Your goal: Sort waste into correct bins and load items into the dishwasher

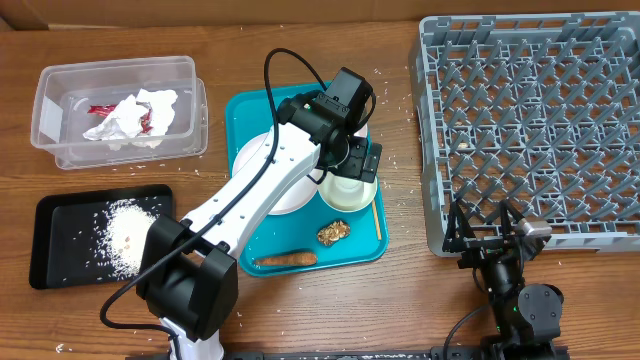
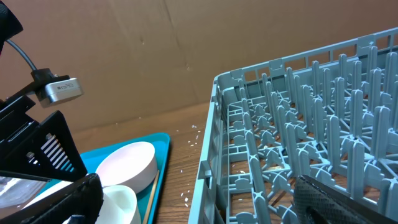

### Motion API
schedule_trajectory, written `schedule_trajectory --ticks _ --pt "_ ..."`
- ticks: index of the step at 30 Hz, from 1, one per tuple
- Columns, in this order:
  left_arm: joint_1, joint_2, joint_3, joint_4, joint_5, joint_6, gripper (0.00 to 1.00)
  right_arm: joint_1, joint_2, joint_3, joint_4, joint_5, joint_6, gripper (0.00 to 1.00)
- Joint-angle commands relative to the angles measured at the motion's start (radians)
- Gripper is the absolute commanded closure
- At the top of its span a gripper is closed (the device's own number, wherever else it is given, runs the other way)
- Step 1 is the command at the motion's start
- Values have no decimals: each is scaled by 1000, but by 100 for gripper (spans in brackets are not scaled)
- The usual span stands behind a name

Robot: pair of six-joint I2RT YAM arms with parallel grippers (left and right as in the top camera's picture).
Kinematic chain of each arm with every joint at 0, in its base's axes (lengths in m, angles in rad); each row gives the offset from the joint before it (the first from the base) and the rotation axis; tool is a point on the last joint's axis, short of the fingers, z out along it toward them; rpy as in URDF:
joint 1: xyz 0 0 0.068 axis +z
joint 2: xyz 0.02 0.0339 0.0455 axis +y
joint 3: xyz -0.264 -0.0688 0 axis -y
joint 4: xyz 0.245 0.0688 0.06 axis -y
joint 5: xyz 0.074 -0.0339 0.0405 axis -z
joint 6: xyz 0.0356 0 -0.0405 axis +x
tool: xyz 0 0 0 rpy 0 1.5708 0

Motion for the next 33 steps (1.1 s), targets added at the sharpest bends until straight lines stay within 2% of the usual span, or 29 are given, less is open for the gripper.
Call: schedule_trajectory --ticks 1,18,26,28,33 --pt "-13 -11 11 4 -50 -50 0 -1 -8 -10 6 9 -6 0" --pt "-65 15 11 47 -84 -50 0 -1 -8 -10 6 9 -6 0" --pt "-64 15 11 47 -234 -122 0 -1 -8 -10 6 9 -6 0" --pt "-63 11 17 45 -310 -122 0 -1 -8 -10 6 9 -6 0" --pt "-40 -24 96 -27 -444 -167 0 -1 -8 -10 6 9 -6 0"
